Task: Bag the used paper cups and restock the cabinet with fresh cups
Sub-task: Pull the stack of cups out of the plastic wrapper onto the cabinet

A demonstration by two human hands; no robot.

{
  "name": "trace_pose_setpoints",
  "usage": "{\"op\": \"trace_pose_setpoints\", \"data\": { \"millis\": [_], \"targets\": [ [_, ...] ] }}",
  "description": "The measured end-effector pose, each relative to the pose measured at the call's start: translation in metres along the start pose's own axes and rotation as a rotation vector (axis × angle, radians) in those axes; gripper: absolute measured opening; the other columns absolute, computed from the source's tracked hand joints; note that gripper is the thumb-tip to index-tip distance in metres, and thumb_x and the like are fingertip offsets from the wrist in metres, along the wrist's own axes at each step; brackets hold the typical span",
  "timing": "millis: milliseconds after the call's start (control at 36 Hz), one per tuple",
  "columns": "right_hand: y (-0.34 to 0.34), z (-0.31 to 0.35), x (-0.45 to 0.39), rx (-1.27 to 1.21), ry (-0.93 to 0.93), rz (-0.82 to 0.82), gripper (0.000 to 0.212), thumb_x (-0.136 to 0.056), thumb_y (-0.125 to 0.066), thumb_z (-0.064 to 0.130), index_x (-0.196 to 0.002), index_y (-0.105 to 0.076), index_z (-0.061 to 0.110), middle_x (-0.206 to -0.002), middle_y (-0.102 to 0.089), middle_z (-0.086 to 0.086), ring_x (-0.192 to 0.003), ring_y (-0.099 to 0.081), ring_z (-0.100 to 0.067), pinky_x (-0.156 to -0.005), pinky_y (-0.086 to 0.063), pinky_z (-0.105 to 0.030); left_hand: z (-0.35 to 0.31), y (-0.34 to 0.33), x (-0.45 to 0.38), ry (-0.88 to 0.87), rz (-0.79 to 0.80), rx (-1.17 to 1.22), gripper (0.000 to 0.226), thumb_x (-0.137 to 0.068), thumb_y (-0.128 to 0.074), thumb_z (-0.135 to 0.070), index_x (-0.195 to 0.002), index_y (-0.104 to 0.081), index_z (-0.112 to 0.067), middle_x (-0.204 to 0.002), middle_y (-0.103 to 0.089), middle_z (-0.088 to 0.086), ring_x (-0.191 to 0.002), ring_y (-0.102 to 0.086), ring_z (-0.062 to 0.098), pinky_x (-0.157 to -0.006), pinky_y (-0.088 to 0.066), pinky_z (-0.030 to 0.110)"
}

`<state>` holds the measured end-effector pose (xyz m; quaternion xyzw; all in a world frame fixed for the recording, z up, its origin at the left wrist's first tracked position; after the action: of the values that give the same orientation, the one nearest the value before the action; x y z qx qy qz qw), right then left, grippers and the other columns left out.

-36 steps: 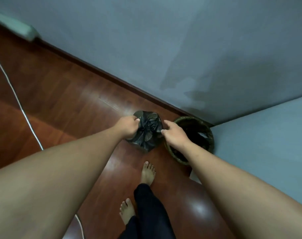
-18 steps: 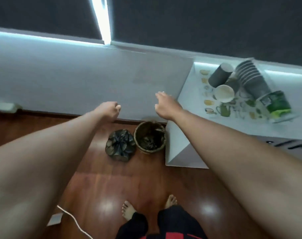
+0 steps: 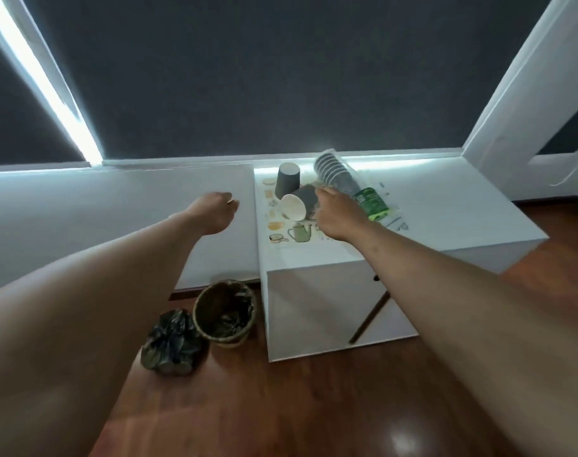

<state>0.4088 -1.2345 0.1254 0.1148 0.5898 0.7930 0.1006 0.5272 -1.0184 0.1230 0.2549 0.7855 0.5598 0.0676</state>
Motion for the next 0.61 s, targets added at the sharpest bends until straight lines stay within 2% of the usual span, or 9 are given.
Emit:
{"op": "trace_pose_setpoints", "data": {
  "millis": [139,250,361,444,528,583,611],
  "targets": [
    [0.022,-0.074,0.019,-0.007,-0.042,-0.041,0.049,-0.086,-0.047,0.008,-0.135,-0.046,0.009,-0.147,-0.043,-0.009,-0.131,-0.043,-0.031,-0.106,-0.040,-0.042,-0.083,-0.025,-0.009,-0.064,-0.016,0.020,0.045,-0.106,-0.030,-0.033,-0.131,-0.053,-0.003,-0.141,-0.050,0.020,-0.128,-0.045,0.037,-0.103,-0.036,0.039],
    [0.026,-0.107,0.020,0.005,-0.068,-0.040,0.056,-0.083,-0.060,0.012,-0.136,-0.044,0.007,-0.140,-0.047,-0.011,-0.126,-0.045,-0.031,-0.103,-0.039,-0.040,-0.117,-0.043,-0.017,-0.106,0.013,0.071,0.047,-0.105,-0.032,-0.036,-0.142,-0.047,-0.012,-0.142,-0.051,0.017,-0.128,-0.047,0.035,-0.099,-0.037,0.037],
    [0.024,-0.141,0.013,0.049,-0.099,-0.017,0.063,-0.077,-0.066,0.017,-0.136,-0.044,0.008,-0.133,-0.051,-0.012,-0.124,-0.046,-0.031,-0.103,-0.040,-0.041,-0.145,-0.057,-0.031,-0.141,0.086,0.141,0.042,-0.105,-0.035,-0.033,-0.142,-0.048,-0.019,-0.130,-0.056,0.017,-0.113,-0.053,0.033,-0.086,-0.038,0.031],
    [0.015,-0.164,0.006,0.095,-0.122,0.017,0.069,-0.069,-0.064,0.026,-0.134,-0.044,0.013,-0.130,-0.053,-0.010,-0.124,-0.046,-0.031,-0.101,-0.042,-0.045,-0.164,-0.066,-0.043,-0.177,0.136,0.186,0.034,-0.104,-0.037,-0.026,-0.125,-0.056,-0.007,-0.109,-0.056,0.009,-0.098,-0.054,0.028,-0.081,-0.041,0.031],
    [0.002,-0.184,-0.002,0.130,-0.148,0.067,0.080,-0.068,-0.060,0.025,-0.143,-0.036,0.020,-0.140,-0.046,-0.012,-0.131,-0.039,-0.033,-0.104,-0.039,-0.050,-0.176,-0.079,-0.065,-0.177,0.175,0.179,0.033,-0.103,-0.039,-0.026,-0.106,-0.061,-0.002,-0.108,-0.064,0.017,-0.097,-0.061,0.030,-0.081,-0.048,0.034],
    [-0.001,-0.194,-0.008,0.147,-0.166,0.073,0.081,-0.071,-0.062,0.020,-0.146,-0.032,0.021,-0.144,-0.042,-0.010,-0.134,-0.036,-0.032,-0.106,-0.038,-0.049,-0.183,-0.087,-0.082,-0.185,0.165,0.166,0.041,-0.103,-0.036,-0.034,-0.110,-0.061,-0.002,-0.115,-0.064,0.023,-0.103,-0.063,0.034,-0.087,-0.051,0.038],
    [-0.001,-0.199,-0.012,0.151,-0.177,0.073,0.080,-0.072,-0.062,0.019,-0.146,-0.032,0.020,-0.144,-0.042,-0.009,-0.134,-0.036,-0.032,-0.106,-0.038,-0.048,-0.188,-0.092,-0.088,-0.195,0.160,0.162,0.045,-0.104,-0.035,-0.037,-0.116,-0.061,-0.002,-0.116,-0.065,0.023,-0.100,-0.065,0.033,-0.085,-0.053,0.038]
  ]
}}
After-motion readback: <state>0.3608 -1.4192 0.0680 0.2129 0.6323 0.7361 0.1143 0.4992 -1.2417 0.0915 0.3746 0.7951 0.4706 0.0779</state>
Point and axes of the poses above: each hand's wrist, its own x-axis away from the middle knuckle, its own y-axis out of the back of the hand, z = x × y, the point moved 2 cm from there along -x, towards the middle knuckle
